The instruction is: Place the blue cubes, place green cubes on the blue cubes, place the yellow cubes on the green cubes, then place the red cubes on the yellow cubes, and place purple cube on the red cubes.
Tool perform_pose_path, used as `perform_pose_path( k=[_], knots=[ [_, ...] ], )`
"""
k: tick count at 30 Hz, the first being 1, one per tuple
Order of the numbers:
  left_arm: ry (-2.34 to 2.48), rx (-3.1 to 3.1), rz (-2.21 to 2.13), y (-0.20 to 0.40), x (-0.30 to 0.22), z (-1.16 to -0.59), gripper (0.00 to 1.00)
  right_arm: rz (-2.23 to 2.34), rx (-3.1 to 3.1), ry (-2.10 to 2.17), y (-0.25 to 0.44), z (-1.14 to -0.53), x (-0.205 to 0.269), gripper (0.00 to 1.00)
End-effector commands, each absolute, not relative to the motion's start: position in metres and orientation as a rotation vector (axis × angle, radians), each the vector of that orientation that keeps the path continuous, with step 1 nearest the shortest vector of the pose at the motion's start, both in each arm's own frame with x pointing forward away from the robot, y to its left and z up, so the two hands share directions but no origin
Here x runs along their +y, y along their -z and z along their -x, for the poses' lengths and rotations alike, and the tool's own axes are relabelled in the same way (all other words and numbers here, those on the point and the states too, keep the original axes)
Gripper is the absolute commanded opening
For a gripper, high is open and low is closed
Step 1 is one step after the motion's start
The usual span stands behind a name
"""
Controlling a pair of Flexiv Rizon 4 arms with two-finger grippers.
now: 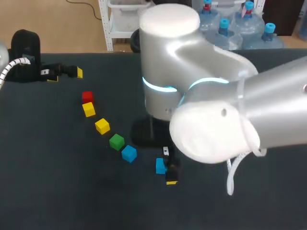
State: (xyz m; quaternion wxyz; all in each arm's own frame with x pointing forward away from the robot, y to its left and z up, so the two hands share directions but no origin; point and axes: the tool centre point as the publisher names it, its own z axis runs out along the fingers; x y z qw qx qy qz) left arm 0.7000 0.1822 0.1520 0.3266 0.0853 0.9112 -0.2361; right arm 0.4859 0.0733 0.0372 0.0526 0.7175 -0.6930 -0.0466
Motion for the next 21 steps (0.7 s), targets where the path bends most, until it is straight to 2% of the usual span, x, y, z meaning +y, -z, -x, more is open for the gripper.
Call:
perform_pose_path(
  k=[1,21],
  knots=[
    [0.631,2.378,-0.229,-0.150,0.184,-0.700,1.00,-2.162,-2.118,0.078,-0.022,-0.489,0.080,1.00],
    [0.631,2.378,-0.229,-0.150,0.184,-0.700,1.00,-2.173,-2.126,0.076,-0.009,-0.501,0.083,1.00]
  ],
)
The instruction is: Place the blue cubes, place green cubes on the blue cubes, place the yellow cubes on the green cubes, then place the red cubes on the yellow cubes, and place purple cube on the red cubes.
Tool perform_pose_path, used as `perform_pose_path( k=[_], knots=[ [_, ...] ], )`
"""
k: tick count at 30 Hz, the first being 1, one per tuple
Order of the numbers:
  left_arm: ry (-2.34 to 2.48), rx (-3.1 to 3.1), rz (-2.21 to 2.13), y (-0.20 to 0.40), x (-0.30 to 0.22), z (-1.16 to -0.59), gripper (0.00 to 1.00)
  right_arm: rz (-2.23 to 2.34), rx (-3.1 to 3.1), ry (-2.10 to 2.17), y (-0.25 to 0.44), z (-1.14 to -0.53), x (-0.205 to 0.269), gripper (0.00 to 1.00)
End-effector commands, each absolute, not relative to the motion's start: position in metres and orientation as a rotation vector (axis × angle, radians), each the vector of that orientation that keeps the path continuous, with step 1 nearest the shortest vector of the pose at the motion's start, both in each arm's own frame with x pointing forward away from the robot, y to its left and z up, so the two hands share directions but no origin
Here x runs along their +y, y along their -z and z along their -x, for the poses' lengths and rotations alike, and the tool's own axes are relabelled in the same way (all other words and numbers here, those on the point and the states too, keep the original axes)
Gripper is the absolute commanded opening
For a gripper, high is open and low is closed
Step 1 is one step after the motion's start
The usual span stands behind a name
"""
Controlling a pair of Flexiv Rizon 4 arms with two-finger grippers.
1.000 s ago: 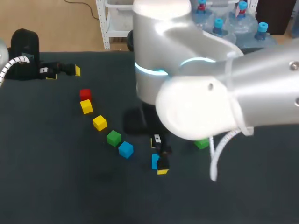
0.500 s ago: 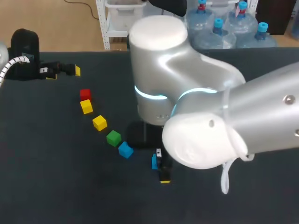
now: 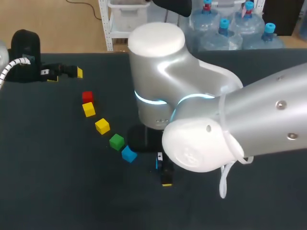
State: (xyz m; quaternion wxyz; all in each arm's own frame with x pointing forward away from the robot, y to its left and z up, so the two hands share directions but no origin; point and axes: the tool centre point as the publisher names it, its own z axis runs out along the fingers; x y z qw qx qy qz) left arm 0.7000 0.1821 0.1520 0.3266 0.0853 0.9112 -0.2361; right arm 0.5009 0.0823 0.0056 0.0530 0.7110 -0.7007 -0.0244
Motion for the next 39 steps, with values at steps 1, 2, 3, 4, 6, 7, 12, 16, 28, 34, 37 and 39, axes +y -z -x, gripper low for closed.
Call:
perform_pose_path(
  k=[1,2,3,4,6,7,12,16,28,34,37,39],
  knots=[
    [0.631,2.378,-0.229,-0.150,0.184,-0.700,1.00,-2.175,-2.125,0.075,-0.010,-0.501,0.083,1.00],
    [0.631,2.378,-0.229,-0.150,0.184,-0.700,1.00,-2.179,-2.123,0.065,-0.010,-0.501,0.083,1.00],
    [0.631,2.378,-0.229,-0.150,0.184,-0.700,1.00,-2.179,-2.122,0.064,-0.009,-0.502,0.083,1.00],
    [0.631,2.378,-0.229,-0.150,0.184,-0.700,1.00,-2.178,-2.120,0.066,-0.006,-0.502,0.083,1.00],
    [0.631,2.378,-0.229,-0.150,0.184,-0.700,1.00,-2.178,-2.116,0.065,-0.005,-0.503,0.083,1.00],
    [0.631,2.378,-0.229,-0.150,0.184,-0.700,1.00,-2.178,-2.115,0.063,-0.004,-0.504,0.083,0.97],
    [0.631,2.378,-0.229,-0.150,0.184,-0.700,1.00,-2.179,-2.108,0.052,-0.002,-0.508,0.083,0.33],
    [0.631,2.378,-0.229,-0.150,0.184,-0.700,1.00,-2.183,-2.103,0.051,-0.001,-0.508,0.085,0.23],
    [0.631,2.378,-0.229,-0.150,0.184,-0.700,1.00,-2.220,-2.098,0.050,-0.006,-0.513,0.091,0.00],
    [0.631,2.378,-0.229,-0.150,0.184,-0.700,1.00,-2.244,-2.102,0.094,-0.012,-0.534,0.085,0.00],
    [0.631,2.378,-0.229,-0.150,0.184,-0.700,1.00,-2.243,-2.094,0.085,-0.014,-0.546,0.084,0.00],
    [0.631,2.378,-0.229,-0.150,0.184,-0.700,1.00,-2.250,-2.091,0.077,-0.018,-0.556,0.082,0.00]
  ],
)
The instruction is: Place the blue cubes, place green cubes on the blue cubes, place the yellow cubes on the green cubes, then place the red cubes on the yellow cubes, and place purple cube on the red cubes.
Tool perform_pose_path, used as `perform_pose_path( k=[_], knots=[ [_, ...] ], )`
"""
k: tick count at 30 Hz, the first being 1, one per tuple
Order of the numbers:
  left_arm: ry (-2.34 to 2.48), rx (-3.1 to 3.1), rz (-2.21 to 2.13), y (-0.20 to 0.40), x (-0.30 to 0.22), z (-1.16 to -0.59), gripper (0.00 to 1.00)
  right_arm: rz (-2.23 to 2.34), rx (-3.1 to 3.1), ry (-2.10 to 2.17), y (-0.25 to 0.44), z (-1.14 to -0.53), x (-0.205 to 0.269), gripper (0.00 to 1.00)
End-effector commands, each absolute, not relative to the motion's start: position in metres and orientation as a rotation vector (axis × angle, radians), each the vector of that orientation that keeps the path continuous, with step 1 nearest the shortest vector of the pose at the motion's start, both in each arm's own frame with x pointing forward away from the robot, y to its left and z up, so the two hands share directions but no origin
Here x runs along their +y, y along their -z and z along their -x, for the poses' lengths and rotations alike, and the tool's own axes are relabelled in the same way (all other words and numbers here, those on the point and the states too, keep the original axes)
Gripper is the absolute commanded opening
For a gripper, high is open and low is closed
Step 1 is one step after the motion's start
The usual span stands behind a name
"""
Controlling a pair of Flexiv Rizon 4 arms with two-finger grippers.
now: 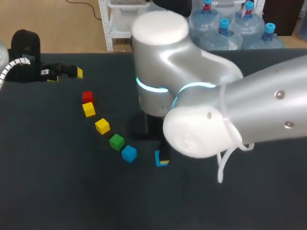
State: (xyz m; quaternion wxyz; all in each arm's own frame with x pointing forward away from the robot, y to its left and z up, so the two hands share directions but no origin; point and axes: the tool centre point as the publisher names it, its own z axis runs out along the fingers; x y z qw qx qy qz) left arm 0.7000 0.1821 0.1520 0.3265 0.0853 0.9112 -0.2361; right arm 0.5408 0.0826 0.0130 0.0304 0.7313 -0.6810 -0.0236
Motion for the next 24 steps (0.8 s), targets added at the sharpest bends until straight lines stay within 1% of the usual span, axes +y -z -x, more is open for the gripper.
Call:
perform_pose_path(
  k=[1,8,24],
  knots=[
    [0.631,2.378,-0.229,-0.150,0.184,-0.700,1.00,-2.253,-2.097,0.062,-0.021,-0.562,0.081,0.00],
    [0.631,2.378,-0.229,-0.150,0.184,-0.700,1.00,-2.283,-2.082,0.052,-0.032,-0.587,0.083,0.00],
    [0.631,2.378,-0.229,-0.150,0.184,-0.700,1.00,-2.247,-2.109,0.051,-0.017,-0.634,0.088,0.00]
  ],
)
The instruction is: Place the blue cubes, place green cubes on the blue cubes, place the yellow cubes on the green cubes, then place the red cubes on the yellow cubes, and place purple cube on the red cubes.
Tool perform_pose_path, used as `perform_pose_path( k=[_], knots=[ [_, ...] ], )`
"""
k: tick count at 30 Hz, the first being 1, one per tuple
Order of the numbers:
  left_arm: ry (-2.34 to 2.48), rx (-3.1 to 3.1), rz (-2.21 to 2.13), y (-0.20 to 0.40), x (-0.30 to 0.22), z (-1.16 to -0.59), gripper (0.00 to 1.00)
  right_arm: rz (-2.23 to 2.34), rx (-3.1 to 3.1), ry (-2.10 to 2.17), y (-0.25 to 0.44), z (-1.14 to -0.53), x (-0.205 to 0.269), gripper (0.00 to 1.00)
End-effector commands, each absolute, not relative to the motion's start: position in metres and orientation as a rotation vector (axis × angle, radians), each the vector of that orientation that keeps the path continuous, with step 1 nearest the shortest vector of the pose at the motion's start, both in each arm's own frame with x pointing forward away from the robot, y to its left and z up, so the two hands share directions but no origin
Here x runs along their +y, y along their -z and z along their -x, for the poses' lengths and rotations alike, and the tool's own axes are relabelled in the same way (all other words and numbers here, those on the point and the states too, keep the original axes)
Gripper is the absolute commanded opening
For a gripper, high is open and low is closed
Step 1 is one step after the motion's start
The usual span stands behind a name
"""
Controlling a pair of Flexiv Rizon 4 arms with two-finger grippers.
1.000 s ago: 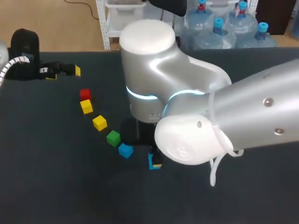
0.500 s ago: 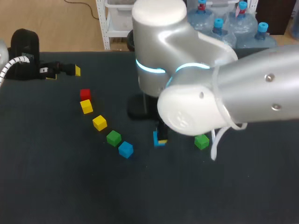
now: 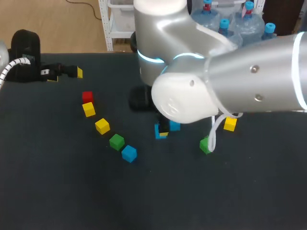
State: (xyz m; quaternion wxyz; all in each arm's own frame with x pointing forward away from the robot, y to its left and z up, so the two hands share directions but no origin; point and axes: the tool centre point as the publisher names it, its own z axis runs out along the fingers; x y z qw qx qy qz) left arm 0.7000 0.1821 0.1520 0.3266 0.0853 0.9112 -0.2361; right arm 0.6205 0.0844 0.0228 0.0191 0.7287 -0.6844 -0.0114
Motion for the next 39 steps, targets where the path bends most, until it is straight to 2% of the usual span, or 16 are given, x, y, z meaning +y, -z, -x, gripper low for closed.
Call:
perform_pose_path(
  k=[1,39],
  knots=[
    [0.631,2.378,-0.229,-0.150,0.184,-0.700,1.00,-2.246,-2.109,0.053,-0.017,-0.636,0.087,0.00],
    [0.631,2.378,-0.229,-0.150,0.184,-0.700,1.00,-2.213,-2.133,0.135,-0.006,-0.660,0.075,0.00]
  ],
)
